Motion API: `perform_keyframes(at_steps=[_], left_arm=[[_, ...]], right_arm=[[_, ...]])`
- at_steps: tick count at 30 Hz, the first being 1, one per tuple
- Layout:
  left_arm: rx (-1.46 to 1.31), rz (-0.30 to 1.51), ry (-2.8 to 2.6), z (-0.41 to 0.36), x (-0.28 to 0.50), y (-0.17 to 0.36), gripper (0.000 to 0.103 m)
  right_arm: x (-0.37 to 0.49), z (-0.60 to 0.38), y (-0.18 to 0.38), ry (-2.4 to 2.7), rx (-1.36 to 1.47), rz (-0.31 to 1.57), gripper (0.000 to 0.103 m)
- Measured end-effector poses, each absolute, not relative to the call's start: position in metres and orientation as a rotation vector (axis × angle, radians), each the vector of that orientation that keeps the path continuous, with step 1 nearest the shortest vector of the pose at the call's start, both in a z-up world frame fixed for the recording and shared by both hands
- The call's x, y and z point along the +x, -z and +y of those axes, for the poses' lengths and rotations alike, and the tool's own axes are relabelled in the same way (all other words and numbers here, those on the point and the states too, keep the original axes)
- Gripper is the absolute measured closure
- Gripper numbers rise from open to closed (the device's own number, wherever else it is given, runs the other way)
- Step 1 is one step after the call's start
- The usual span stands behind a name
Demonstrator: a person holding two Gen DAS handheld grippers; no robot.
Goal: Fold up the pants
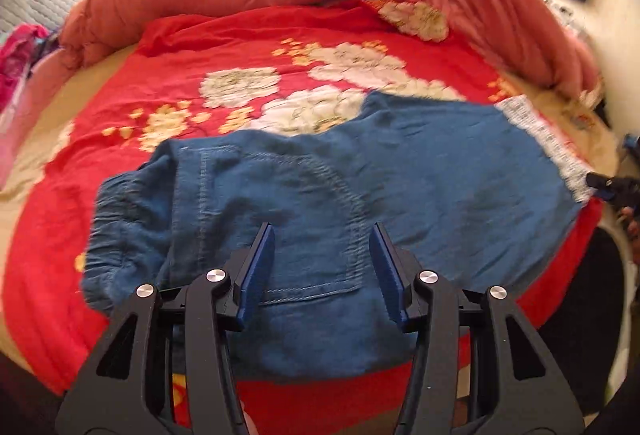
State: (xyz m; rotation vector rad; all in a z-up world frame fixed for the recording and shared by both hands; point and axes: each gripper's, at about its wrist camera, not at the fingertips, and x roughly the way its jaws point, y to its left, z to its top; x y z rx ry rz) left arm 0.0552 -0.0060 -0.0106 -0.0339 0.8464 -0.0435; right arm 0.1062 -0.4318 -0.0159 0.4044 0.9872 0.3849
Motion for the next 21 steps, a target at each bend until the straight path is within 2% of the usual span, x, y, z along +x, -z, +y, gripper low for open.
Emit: perform_keyframes(at_steps=[3, 5, 7, 10, 16, 18, 21], left_arm=[[-0.050, 0.872, 0.005, 0.001, 0.055, 0.014, 0.058], [-0.045, 0.877, -0.023, 0.005, 0.052, 0.015, 0.052], [-0.041, 0.887, -0.044, 0.009, 0.049, 0.017, 0.052], [-0.029, 0.887, -0.053, 0.012, 0.043, 0.017, 0.052], [-0.020, 0.897, -0.069, 0.018, 0.037, 0.017, 0.052], [-0.020, 0.897, -0.067, 0.021, 0.034, 0.017, 0.052], [-0.030, 0.901, -0.051, 0.025, 0.031, 0.020, 0.053]], right_arm=[[0.114, -0.425, 0.029, -0.456, 0.436, 1.030, 0.041], [0.115, -0.422, 0.028, -0.462, 0.417, 1.031, 0.043], [0.115, -0.426, 0.026, -0.462, 0.447, 1.024, 0.062], [0.111, -0.429, 0.023, -0.481, 0.462, 1.004, 0.079], [0.094, -0.432, 0.001, -0.500, 0.418, 0.918, 0.084], [0.093, -0.439, 0.002, -0.470, 0.393, 0.933, 0.087], [0.092, -0.441, 0.020, -0.443, 0.359, 1.001, 0.087]])
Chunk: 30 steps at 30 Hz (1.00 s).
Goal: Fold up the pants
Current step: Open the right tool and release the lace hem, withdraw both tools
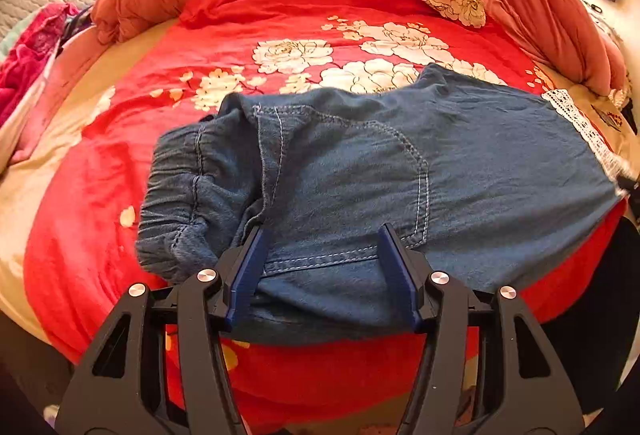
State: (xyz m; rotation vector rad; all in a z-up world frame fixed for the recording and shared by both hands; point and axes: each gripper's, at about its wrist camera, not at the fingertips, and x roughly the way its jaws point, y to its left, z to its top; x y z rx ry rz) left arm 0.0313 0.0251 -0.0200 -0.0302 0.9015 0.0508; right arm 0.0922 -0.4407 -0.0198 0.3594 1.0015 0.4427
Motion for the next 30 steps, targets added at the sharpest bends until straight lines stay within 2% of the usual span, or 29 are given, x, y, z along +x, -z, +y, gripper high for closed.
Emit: perform_keyframes(at_steps=[5, 8, 11, 13, 14, 18, 22, 27, 30], left_arm=[[-0.019, 0.901, -0.053, 0.023, 0.031, 0.025, 0.053], [-0.036, 0.893, -0.039, 0.026, 0.029, 0.025, 0.053], [-0.029, 0.884, -0.038, 0.026, 0.027, 0.025, 0.053], [-0.027, 0.882, -0.039, 0.025, 0.025, 0.025, 0.053], [-0.026, 0.880, -0.038, 0.025, 0.025, 0.025, 0.053], [-0.015, 0.897, -0.047, 0.021, 0.022, 0.022, 0.052], [-0.004, 0.898, -0.063, 0.010, 0.015, 0.003, 0.045], [0.018, 0.801, 0.013, -0.019, 0.006, -0.028, 0.041], [0.043, 0.798, 0.049, -0.036, 0.010, -0.025, 0.036]], right_arm=[[0.092, -0.436, 0.032, -0.411, 0.352, 1.009, 0.083], [0.088, -0.435, 0.030, -0.402, 0.347, 1.003, 0.077], [0.081, -0.436, 0.023, -0.385, 0.332, 0.986, 0.069], [0.073, -0.440, 0.014, -0.347, 0.301, 0.963, 0.056], [0.069, -0.441, 0.010, -0.326, 0.296, 0.950, 0.054], [0.055, -0.446, -0.006, -0.292, 0.283, 0.887, 0.053], [0.042, -0.432, -0.023, -0.306, 0.223, 0.826, 0.045], [0.043, -0.393, -0.033, -0.363, 0.143, 0.804, 0.041], [0.053, -0.362, -0.032, -0.395, 0.084, 0.813, 0.040]])
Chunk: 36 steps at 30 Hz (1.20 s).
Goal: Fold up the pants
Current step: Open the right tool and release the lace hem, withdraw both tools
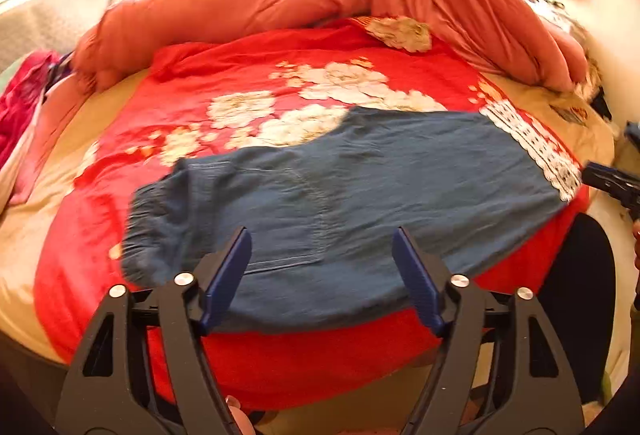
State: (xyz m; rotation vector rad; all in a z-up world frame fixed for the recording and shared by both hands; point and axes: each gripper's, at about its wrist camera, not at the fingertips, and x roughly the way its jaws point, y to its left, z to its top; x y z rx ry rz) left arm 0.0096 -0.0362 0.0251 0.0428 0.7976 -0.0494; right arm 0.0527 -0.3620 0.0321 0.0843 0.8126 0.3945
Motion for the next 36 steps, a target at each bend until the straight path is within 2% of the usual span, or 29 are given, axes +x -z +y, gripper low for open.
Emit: perform_keyframes(at_steps=[8, 9, 11, 14, 22, 24, 27, 30, 36], left_arm=[[0.102, 0.949, 0.014, -0.043, 0.012, 0.027, 0.034], [0.109, 0.956, 0.013, -0.042, 0.011, 0.030, 0.034], [0.122, 0.964, 0.014, -0.043, 0.009, 0.035, 0.034], [0.121, 0.963, 0.011, -0.042, 0.009, 0.036, 0.033], [0.069, 0.835, 0.092, -0.055, -0.006, -0.013, 0.033], [0.079, 0.797, 0.120, -0.064, -0.006, -0.027, 0.029], [0.080, 0.759, 0.161, -0.078, 0.001, -0.041, 0.027], [0.088, 0.751, 0.194, -0.094, 0.014, -0.048, 0.023], [0.152, 0.752, 0.276, -0.136, 0.044, -0.051, 0.016]], right_arm=[[0.066, -0.303, 0.011, -0.455, 0.057, 0.956, 0.040], [0.065, -0.300, 0.016, -0.459, 0.052, 0.972, 0.038], [0.063, -0.295, 0.023, -0.451, 0.026, 0.966, 0.034], [0.061, -0.297, 0.022, -0.453, 0.053, 0.958, 0.034], [0.034, -0.356, -0.021, -0.389, 0.228, 0.777, 0.031], [0.032, -0.372, -0.025, -0.344, 0.254, 0.757, 0.031], [0.032, -0.392, -0.027, -0.294, 0.288, 0.744, 0.031], [0.034, -0.407, -0.025, -0.259, 0.306, 0.745, 0.019], [0.038, -0.421, -0.014, -0.239, 0.338, 0.759, 0.019]])
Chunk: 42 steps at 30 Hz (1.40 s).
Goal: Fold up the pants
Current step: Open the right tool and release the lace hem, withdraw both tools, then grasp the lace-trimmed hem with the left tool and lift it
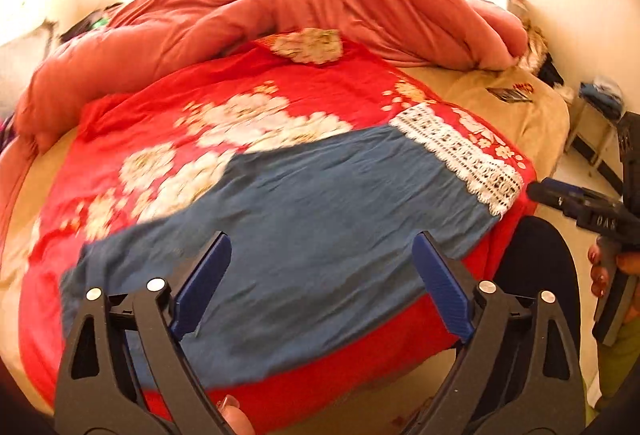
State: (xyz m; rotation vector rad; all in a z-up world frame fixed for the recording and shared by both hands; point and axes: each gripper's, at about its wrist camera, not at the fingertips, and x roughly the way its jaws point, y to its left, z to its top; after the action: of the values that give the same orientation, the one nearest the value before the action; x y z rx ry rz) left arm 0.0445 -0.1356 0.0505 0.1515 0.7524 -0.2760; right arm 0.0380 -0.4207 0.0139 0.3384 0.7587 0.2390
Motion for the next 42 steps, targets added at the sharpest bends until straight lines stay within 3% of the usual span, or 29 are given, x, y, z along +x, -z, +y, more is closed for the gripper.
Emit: perform_keyframes(at_steps=[21, 26, 28, 31, 35, 42], left_arm=[[0.199, 0.928, 0.531, -0.233, 0.221, -0.027, 0.013], [0.246, 0.962, 0.611, -0.257, 0.249, -0.013, 0.020], [0.265, 0.991, 0.627, -0.266, 0.260, -0.005, 0.026], [0.240, 1.037, 0.665, -0.272, 0.278, 0.008, 0.043], [0.241, 1.084, 0.733, -0.278, 0.292, 0.026, 0.048], [0.172, 1.111, 0.865, -0.272, 0.301, 0.043, 0.048]], right_arm=[[0.082, -0.418, 0.013, -0.255, 0.425, 0.824, 0.019], [0.091, -0.419, 0.020, -0.275, 0.441, 0.863, 0.019], [0.095, -0.415, 0.023, -0.293, 0.434, 0.887, 0.039], [0.097, -0.412, 0.025, -0.318, 0.428, 0.902, 0.052], [0.098, -0.411, 0.026, -0.336, 0.434, 0.906, 0.053], [0.115, -0.409, 0.033, -0.356, 0.483, 0.950, 0.051]])
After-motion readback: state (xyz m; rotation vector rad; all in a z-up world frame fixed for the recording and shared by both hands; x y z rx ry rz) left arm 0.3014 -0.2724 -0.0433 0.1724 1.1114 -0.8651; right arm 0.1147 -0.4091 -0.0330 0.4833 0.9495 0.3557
